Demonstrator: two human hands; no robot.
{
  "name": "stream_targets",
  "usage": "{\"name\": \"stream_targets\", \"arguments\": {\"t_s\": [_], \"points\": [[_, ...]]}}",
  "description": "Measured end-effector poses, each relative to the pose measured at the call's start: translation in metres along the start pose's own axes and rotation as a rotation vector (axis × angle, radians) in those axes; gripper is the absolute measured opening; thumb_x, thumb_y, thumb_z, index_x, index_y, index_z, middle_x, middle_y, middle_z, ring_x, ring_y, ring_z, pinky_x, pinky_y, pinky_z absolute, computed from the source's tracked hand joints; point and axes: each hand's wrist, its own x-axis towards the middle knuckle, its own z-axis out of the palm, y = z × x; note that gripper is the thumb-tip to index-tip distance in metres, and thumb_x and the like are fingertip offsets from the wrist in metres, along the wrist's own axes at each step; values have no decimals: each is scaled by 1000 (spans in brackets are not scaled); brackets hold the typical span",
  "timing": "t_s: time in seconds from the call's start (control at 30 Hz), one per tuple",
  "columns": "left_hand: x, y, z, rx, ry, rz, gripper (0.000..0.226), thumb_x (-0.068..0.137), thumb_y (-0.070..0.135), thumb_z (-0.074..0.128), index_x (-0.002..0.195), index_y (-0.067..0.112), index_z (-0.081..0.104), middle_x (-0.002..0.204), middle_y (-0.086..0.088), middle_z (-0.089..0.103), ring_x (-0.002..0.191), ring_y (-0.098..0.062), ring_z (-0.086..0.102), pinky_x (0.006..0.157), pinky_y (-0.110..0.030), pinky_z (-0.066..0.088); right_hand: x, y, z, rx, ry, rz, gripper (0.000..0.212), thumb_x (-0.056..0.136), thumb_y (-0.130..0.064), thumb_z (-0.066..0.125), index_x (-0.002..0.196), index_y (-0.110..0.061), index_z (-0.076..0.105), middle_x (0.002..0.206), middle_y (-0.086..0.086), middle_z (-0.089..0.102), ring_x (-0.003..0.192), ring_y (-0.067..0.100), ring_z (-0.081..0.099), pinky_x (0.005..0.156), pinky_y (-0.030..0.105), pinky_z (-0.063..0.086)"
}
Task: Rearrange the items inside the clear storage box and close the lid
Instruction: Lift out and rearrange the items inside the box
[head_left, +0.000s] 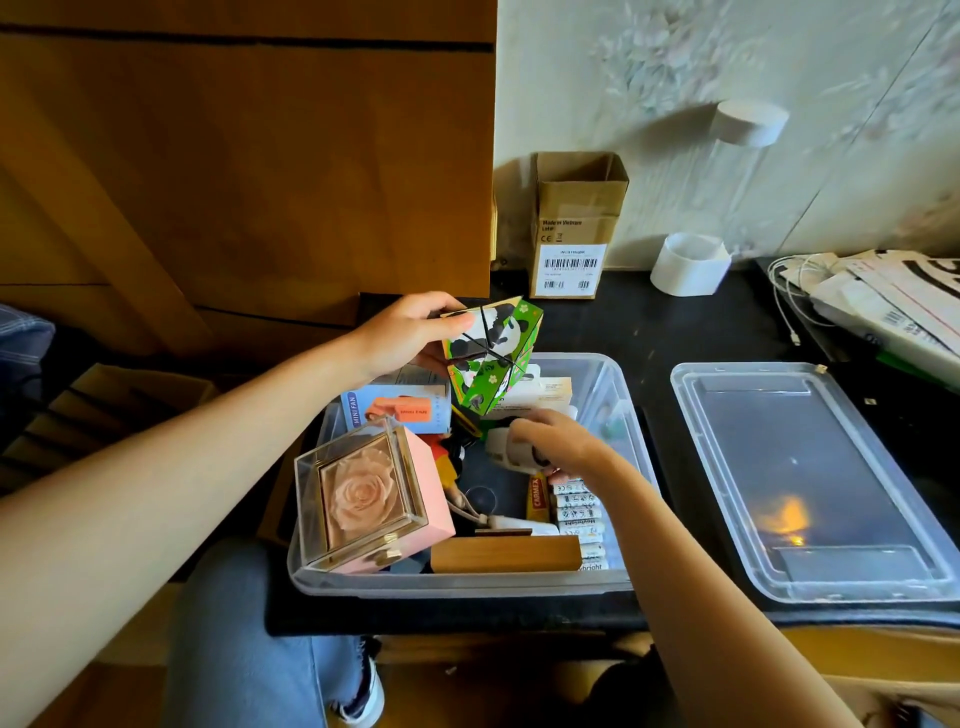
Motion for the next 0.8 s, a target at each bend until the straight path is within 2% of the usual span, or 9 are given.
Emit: {"name": "stream_targets", "arguments": {"t_s": [0.13,0.23,0.3,0.37,0.47,0.53,0.6,0.7,0.8], "points": [[-2,-2,1,24,-50,-23,9,96,13,49,98,13,58,88,-5,62,75,-11,64,61,-23,56,2,4,10,-103,-166,-16,44,89,-27,53,130,-18,41,97,0,53,64,13,60,50,20,51],[-5,-1,1,36,-104,-46,10,96,12,49,100,11,57,91,-8,63,77,-14,66,58,-21,56,2,6,13,-103,-269,-8,47,91,-25,55,135,-18,37,95,2,57,62,12,64,54,20,55],[-7,0,1,57,-134,-50,11,96,11,48,102,9,57,92,-9,63,80,-18,65,58,-21,55,2,7,13,-144,-298,-5,45,92,-24,55,134,-19,40,105,4,54,66,13,64,55,20,56],[-8,0,1,105,-146,-33,13,96,10,49,105,5,57,93,-9,63,84,-19,64,62,-19,55,3,8,11,-232,-249,-22,33,94,-23,49,126,-17,50,101,2,54,66,14,60,56,21,55],[-7,-1,3,301,-152,63,18,95,10,52,109,1,59,98,-6,62,90,-11,59,77,-17,47,7,10,5,-148,6,28,22,92,-17,46,101,-8,64,86,6,66,69,20,62,66,30,56],[-6,-1,5,437,-168,119,17,94,16,56,107,7,61,97,0,63,82,2,57,74,-11,42,8,11,1,-38,198,42,24,89,-11,44,91,-3,67,89,13,71,79,29,67,77,41,57],[-4,-2,7,587,-192,156,15,92,25,59,104,15,61,97,6,63,81,3,59,71,-13,45,7,9,-2,49,328,4,26,87,-6,40,85,-7,66,89,15,71,84,33,67,79,47,56],[-2,-4,14,819,-255,202,20,88,35,62,103,23,57,103,6,63,87,-7,61,73,-27,49,2,3,-3,161,361,-36,33,89,1,36,99,-12,64,85,10,69,81,29,68,74,43,57],[0,-5,20,942,-302,201,25,86,37,64,103,21,57,100,5,64,81,-9,60,66,-28,49,-2,-2,-4,320,249,14,33,94,-1,31,107,-13,59,92,12,69,79,28,69,71,39,59]]}}
